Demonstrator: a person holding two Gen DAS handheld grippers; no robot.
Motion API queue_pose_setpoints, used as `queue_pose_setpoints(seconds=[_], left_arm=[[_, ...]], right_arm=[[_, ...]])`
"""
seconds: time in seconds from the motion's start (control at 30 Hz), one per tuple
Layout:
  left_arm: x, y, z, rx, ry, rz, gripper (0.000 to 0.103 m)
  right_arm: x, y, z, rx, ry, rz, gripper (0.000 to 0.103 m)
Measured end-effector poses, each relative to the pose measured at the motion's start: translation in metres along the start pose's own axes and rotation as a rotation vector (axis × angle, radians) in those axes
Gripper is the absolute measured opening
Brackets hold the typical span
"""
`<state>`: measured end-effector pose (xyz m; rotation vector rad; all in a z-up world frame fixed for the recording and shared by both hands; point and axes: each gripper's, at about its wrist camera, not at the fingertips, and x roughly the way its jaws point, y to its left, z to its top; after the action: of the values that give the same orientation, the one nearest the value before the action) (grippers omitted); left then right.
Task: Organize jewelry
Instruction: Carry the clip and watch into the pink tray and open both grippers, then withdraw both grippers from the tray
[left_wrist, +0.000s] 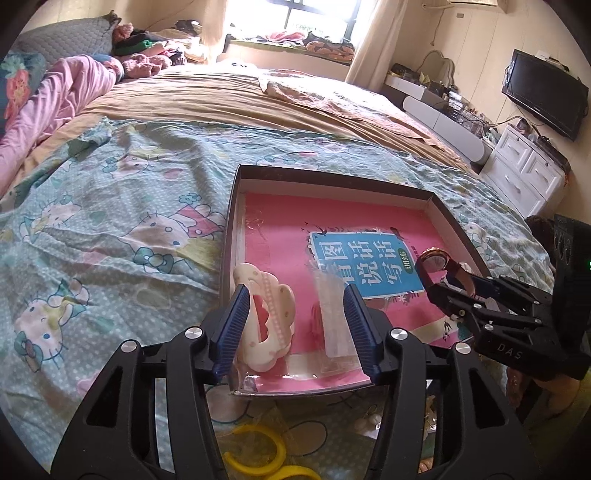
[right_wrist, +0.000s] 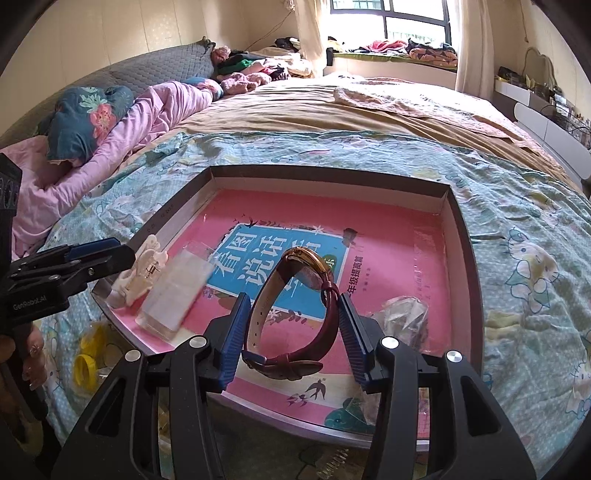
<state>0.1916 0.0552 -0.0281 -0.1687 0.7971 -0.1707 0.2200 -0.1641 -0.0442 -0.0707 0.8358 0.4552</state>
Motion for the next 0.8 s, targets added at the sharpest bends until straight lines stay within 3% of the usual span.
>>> queue_pose_setpoints(seconds=[0.2,0.47,0.8], left_arm=[[-0.009,0.006,0.001,-0.02,-0.02,0.006,0.05],[-0.013,0.009,-0.002,-0.041,-0.02,0.021,0.065],[-0.026,0.009,-0.002,-0.057,-0.031,0.017,0.088]], right_arm=[[0.003,0.001,-0.004,-0.001,0.02,0.008,0.049],[-0.004,0.0,-0.006,-0.001,0.006,0.008,0.054],[-0.039,-0.009,-0.01,0.056,-0.06,0.019,0.082]])
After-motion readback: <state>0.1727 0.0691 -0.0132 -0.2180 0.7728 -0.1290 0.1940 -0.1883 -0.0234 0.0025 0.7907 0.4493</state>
